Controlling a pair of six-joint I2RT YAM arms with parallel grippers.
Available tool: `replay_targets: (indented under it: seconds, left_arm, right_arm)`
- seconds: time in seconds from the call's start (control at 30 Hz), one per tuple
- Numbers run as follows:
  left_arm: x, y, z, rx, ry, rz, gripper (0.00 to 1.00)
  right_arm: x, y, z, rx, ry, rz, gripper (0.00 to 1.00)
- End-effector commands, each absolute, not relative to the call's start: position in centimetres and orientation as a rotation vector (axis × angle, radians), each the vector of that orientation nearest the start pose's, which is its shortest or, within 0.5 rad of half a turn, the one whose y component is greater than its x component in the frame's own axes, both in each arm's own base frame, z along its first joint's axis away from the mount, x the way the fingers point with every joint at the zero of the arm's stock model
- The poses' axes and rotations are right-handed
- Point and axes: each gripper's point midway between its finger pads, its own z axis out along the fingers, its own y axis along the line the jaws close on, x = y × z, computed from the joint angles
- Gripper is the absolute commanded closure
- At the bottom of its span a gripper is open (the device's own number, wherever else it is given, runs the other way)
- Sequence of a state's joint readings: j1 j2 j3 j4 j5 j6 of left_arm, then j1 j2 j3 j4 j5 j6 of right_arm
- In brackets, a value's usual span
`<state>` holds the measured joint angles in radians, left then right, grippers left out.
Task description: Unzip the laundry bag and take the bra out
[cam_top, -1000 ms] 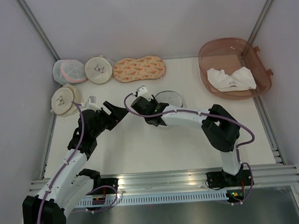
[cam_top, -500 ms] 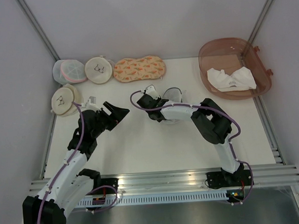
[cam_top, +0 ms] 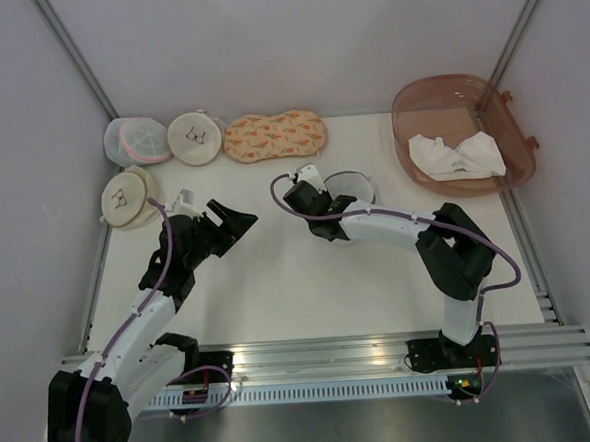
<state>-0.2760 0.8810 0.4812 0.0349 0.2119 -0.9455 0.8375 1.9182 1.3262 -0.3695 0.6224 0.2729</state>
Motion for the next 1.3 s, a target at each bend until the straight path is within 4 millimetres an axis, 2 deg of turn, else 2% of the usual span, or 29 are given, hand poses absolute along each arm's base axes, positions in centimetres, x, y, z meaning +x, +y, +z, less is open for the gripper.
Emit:
replay_targets:
  seconds: [0.0, 0.13, 0.17, 0.23, 0.3, 0.33, 0.37, 0.4, 0.43, 0.47, 0.5, 0.53, 0.6, 0.67, 0.7, 0.73, 0.83, 0.9, 1.0, 1.03, 1.07, 1.1, 1.13, 1.17, 1.2, 1.27]
  left_arm:
    - [29.8, -15.6, 17.8, -0.524, 1.942, -1.016, 0.13]
    - [31.0, -16.4, 17.8, -0.51, 1.939, -1.047, 0.13]
    - [31.3, -16.6, 17.2, -0.518, 1.957, -1.052, 0.14]
    - [31.8, -17.1, 17.6, -0.505, 1.942, -1.084, 0.14]
    - [32.5, -17.4, 16.7, -0.515, 1.959, -1.088, 0.14]
    - [33.1, -17.8, 17.4, -0.487, 1.931, -1.105, 0.14]
    - [33.7, -18.1, 16.7, -0.475, 1.945, -1.111, 0.14]
    - [34.1, -18.5, 16.7, -0.456, 1.941, -1.124, 0.14]
    - [34.9, -19.1, 18.2, -0.41, 1.907, -1.158, 0.14]
    - [35.4, -19.6, 17.0, -0.408, 1.945, -1.164, 0.14]
    - [35.9, -20.0, 17.3, -0.383, 1.947, -1.176, 0.14]
    - [36.6, -20.7, 18.5, -0.34, 1.922, -1.213, 0.14]
    - [37.4, -21.4, 17.9, -0.328, 1.944, -1.237, 0.15]
    - [38.2, -22.0, 18.7, -0.297, 1.926, -1.262, 0.15]
    - [38.6, -22.1, 18.6, -0.3, 1.928, -1.265, 0.15]
    - [39.2, -22.3, 18.3, -0.303, 1.934, -1.262, 0.15]
    - [40.8, -22.7, 17.5, -0.309, 1.943, -1.256, 0.15]
    - [41.7, -23.0, 17.6, -0.298, 1.927, -1.264, 0.15]
    - [43.5, -24.0, 16.5, -0.278, 1.954, -1.292, 0.16]
    - [44.4, -24.6, 17.6, -0.24, 1.936, -1.323, 0.16]
    - [45.0, -25.2, 15.7, -0.242, 1.983, -1.336, 0.17]
    - [46.1, -25.8, 16.9, -0.205, 1.961, -1.355, 0.18]
    - [46.2, -26.3, 16.5, -0.184, 1.982, -1.384, 0.18]
    - [46.6, -26.8, 14.7, -0.195, 2.019, -1.397, 0.19]
    - [47.4, -27.3, 15.5, -0.165, 2.0, -1.417, 0.19]
    - [47.6, -28.6, 14.8, -0.125, 2.021, -1.481, 0.2]
  right_arm:
    - [35.0, 26.7, 11.3, -0.359, 2.239, -0.075, 1.0]
    - [33.2, 24.2, 13.8, -0.308, 2.213, -0.07, 1.0]
    - [32.8, 23.6, 14.1, -0.301, 2.213, -0.077, 1.0]
    - [32.2, 22.9, 15.4, -0.276, 2.192, -0.057, 1.0]
    - [32.2, 22.4, 16.1, -0.261, 2.169, -0.059, 1.0]
    - [32.3, 22.3, 16.3, -0.262, 2.161, -0.069, 1.0]
    - [32.5, 22.1, 16.3, -0.255, 2.159, -0.088, 0.98]
    - [32.8, 22.1, 16.4, -0.251, 2.159, -0.1, 0.88]
    - [33.3, 22.3, 16.4, -0.245, 2.158, -0.114, 0.66]
    - [33.8, 22.1, 16.5, -0.222, 2.146, -0.133, 0.57]
    - [34.4, 21.9, 16.6, -0.193, 2.138, -0.158, 0.52]
    - [34.9, 21.4, 16.7, -0.155, 2.131, -0.19, 0.52]
    - [35.8, 19.2, 16.8, -0.047, 2.119, -0.283, 0.57]
    - [36.6, 17.9, 15.9, -0.002, 2.141, -0.31, 0.68]
    - [36.8, 17.5, 15.4, 0.022, 2.154, -0.311, 0.72]
    - [36.8, 16.9, 14.4, 0.034, 2.168, -0.337, 0.83]
    - [36.9, 15.4, 12.4, 0.078, 2.196, -0.394, 1.0]
    - [36.9, 14.6, 11.1, 0.095, 2.225, -0.42, 0.99]
    - [36.8, 14.4, 9.3, 0.103, 2.266, -0.412, 1.0]
    - [36.6, 14.3, 8.5, 0.096, 2.282, -0.422, 1.0]
    - [36.6, 14.4, 8.0, 0.1, 2.287, -0.408, 1.0]
    - [36.3, 14.3, 7.1, 0.087, 2.307, -0.421, 0.99]
    - [36.2, 14.3, 6.7, 0.087, 2.316, -0.423, 1.0]
    - [36.3, 14.3, 6.3, 0.087, 2.319, -0.418, 1.0]
    - [36.0, 14.1, 5.4, 0.076, 2.333, -0.429, 1.0]
    - [36.4, 14.5, 4.6, 0.076, 2.339, -0.395, 0.99]
